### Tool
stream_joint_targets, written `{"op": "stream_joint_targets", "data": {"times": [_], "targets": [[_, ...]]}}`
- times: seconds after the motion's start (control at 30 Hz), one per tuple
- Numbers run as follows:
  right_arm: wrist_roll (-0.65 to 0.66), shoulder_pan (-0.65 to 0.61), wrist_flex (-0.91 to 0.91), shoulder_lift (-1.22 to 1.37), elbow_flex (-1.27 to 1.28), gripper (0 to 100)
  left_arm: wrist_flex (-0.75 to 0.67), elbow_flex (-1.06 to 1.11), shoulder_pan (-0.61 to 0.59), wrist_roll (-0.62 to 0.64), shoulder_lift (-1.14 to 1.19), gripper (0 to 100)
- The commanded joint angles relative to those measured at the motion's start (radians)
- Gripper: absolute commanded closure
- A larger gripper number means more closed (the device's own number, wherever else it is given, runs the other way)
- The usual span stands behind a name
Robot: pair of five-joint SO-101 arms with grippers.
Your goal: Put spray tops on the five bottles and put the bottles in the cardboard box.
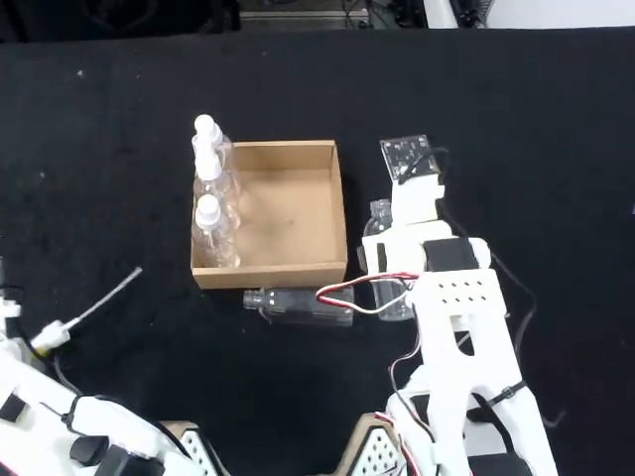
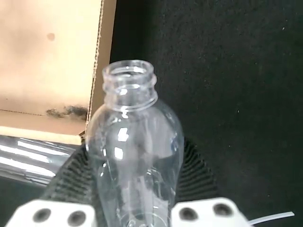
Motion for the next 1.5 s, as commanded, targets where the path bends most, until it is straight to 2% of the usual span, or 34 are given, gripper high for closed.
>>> {"op": "stream_joint_targets", "data": {"times": [0.0,0.1,0.2,0.37,0.43,0.53,0.6,0.8,0.9,1.07,1.47], "targets": [[-0.006,-0.014,-0.015,-0.045,-0.004,98.8,-0.054,-0.062,-0.01,0.153,-0.025,69],[-0.006,-0.014,-0.017,-0.045,-0.004,98.8,0.026,-0.143,-0.004,0.253,-0.025,69],[-0.006,-0.014,-0.018,-0.045,-0.004,98.8,0.19,-0.248,0.018,0.39,-0.014,69],[-0.006,-0.014,-0.015,-0.045,-0.002,98.8,0.471,-0.291,0.104,0.715,-0.014,69],[-0.006,-0.014,-0.02,-0.045,0.008,98.8,0.505,-0.266,0.145,0.891,-0.014,69],[-0.006,-0.015,-0.02,-0.045,0.013,98.8,0.477,-0.226,0.159,1.171,-0.014,69],[-0.005,-0.015,-0.02,-0.045,0.013,98.8,0.437,-0.203,0.165,1.293,-0.014,69],[0.0,-0.015,-0.02,-0.045,0.012,98.8,0.299,-0.15,0.168,1.402,-0.011,69],[0.002,-0.015,-0.02,-0.045,0.012,98.8,0.265,-0.139,0.183,1.418,0.0,69],[0.002,-0.015,-0.02,-0.045,0.012,98.8,0.262,-0.174,0.265,1.473,0.149,69],[0.003,-0.015,-0.02,-0.045,0.013,98.8,0.258,-0.341,0.213,1.579,0.407,69]]}}
